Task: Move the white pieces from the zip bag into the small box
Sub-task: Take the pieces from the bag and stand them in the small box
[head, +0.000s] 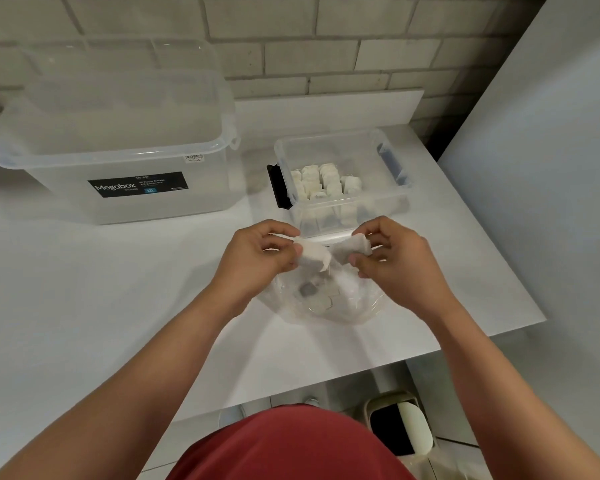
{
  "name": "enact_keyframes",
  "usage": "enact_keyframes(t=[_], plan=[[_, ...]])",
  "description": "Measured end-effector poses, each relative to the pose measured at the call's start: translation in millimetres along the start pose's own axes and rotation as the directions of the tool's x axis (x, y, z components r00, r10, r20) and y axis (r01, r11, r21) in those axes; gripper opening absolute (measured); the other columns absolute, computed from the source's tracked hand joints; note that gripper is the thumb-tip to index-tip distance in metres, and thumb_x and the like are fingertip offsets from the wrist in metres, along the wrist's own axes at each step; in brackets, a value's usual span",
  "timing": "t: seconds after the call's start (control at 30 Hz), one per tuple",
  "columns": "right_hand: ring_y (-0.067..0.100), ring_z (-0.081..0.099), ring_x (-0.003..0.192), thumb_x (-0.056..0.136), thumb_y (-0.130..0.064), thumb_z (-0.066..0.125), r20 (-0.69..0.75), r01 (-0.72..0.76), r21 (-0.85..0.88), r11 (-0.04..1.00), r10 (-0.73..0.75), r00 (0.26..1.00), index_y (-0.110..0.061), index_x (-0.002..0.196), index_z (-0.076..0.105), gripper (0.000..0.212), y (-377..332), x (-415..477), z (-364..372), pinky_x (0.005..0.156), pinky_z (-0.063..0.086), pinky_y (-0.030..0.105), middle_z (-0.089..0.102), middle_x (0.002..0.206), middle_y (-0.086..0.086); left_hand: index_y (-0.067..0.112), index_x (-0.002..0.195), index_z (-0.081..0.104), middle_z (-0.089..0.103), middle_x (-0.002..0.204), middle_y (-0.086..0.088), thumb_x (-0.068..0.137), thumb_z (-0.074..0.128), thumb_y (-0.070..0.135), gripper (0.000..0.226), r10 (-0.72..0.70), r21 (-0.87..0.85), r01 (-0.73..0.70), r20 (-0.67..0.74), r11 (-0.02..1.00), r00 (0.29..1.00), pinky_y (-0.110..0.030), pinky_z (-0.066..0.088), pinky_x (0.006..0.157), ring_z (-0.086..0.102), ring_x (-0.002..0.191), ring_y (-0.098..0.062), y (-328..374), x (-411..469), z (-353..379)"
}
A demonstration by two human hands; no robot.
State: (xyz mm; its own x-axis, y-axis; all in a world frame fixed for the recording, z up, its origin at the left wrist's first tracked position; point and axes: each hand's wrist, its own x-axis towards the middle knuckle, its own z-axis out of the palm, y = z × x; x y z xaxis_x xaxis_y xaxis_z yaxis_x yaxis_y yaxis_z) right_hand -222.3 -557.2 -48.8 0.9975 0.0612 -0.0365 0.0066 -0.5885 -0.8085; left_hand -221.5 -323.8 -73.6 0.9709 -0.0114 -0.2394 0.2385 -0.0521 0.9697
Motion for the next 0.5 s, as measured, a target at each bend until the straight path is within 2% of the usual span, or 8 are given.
enact_keyframes(t=[0.07,0.13,0.23,0.27,0.3,0.33,0.4,0.5], plan=[[0.018,0.076,0.071,0.086,-0.010,0.081,0.000,-0.013,0.095,0.995,0.013,1.000,-0.020,0.097,0.070,0.019,-10.8,0.9,-9.0,0.081,0.063,0.049,0.077,0.088,-0.001,0.010,0.106,0.073,0.070,0.087,-0.008,0.092,0.071,-0.001,0.018,-0.065,-0.251,0.064,0.004,0.966,0.998,-0.034,0.061,0.087,0.073,0.085,-0.020,3.9,-0.3,0.5],[0.021,0.078,0.074,0.088,-0.009,0.080,-0.003,-0.014,0.187,0.982,0.015,1.000,-0.013,0.097,0.072,0.013,-21.5,1.6,-18.6,0.085,0.062,0.050,0.079,0.087,0.005,0.005,0.112,0.071,0.072,0.097,-0.011,0.093,0.065,-0.005,0.022,-0.132,-0.497,0.131,0.033,0.858,0.991,-0.030,0.062,0.085,0.075,0.091,-0.022,6.1,-1.2,3.5],[0.024,0.079,0.076,0.087,-0.006,0.080,-0.010,0.014,0.266,0.964,-0.011,1.000,-0.008,0.097,0.074,0.012,-40.0,0.9,-31.0,0.085,0.064,0.046,0.079,0.087,0.010,0.004,0.114,0.068,0.076,0.112,-0.015,0.096,0.057,-0.005,0.023,-0.177,-0.810,0.171,0.085,0.560,0.980,-0.028,0.063,0.079,0.076,0.097,-0.025,5.7,-8.4,16.6],[0.025,0.079,0.077,0.086,-0.006,0.081,-0.008,0.025,0.288,0.957,-0.024,1.000,-0.008,0.096,0.075,0.012,-46.4,0.9,-35.2,0.084,0.064,0.045,0.079,0.087,0.010,0.006,0.112,0.068,0.076,0.113,-0.015,0.096,0.057,-0.003,0.022,-0.182,-0.868,0.174,0.099,0.465,0.978,-0.028,0.063,0.076,0.076,0.097,-0.026,4.7,-12.1,23.2],[0.027,0.079,0.077,0.085,-0.005,0.082,0.006,0.028,0.312,0.950,-0.031,0.999,-0.007,0.096,0.075,0.013,-52.2,1.0,-38.9,0.083,0.065,0.044,0.078,0.086,0.011,0.008,0.110,0.068,0.076,0.112,-0.014,0.095,0.058,-0.001,0.020,-0.182,-0.893,0.182,0.114,0.412,0.977,-0.029,0.063,0.075,0.076,0.097,-0.026,3.9,-16.3,30.6],[0.030,0.078,0.078,0.083,-0.005,0.083,0.033,0.020,0.329,0.944,-0.033,0.999,-0.007,0.095,0.075,0.015,-58.0,1.4,-42.2,0.082,0.065,0.043,0.078,0.086,0.012,0.010,0.106,0.069,0.076,0.110,-0.012,0.095,0.059,0.001,0.017,-0.184,-0.896,0.192,0.127,0.401,0.975,-0.029,0.063,0.074,0.077,0.097,-0.026,3.1,-20.5,37.6],[0.030,0.078,0.076,0.078,-0.005,0.087,0.095,-0.001,0.296,0.955,-0.028,0.995,-0.008,0.095,0.075,0.020,-66.5,3.6,-46.2,0.081,0.065,0.040,0.077,0.084,0.012,0.012,0.105,0.071,0.077,0.108,-0.009,0.096,0.062,0.005,0.015,-0.191,-0.872,0.202,0.128,0.446,0.973,-0.026,0.063,0.074,0.077,0.096,-0.024,3.5,-25.2,48.0],[0.022,0.077,0.072,0.076,-0.004,0.088,0.181,-0.023,0.182,0.983,-0.010,0.983,-0.010,0.092,0.076,0.021,-73.8,7.6,-45.1,0.078,0.065,0.034,0.078,0.081,0.007,0.007,0.118,0.069,0.076,0.113,-0.010,0.095,0.064,0.005,0.024,-0.162,-0.821,0.181,0.110,0.541,0.981,-0.024,0.061,0.074,0.076,0.096,-0.021,4.4,-23.9,51.7]])
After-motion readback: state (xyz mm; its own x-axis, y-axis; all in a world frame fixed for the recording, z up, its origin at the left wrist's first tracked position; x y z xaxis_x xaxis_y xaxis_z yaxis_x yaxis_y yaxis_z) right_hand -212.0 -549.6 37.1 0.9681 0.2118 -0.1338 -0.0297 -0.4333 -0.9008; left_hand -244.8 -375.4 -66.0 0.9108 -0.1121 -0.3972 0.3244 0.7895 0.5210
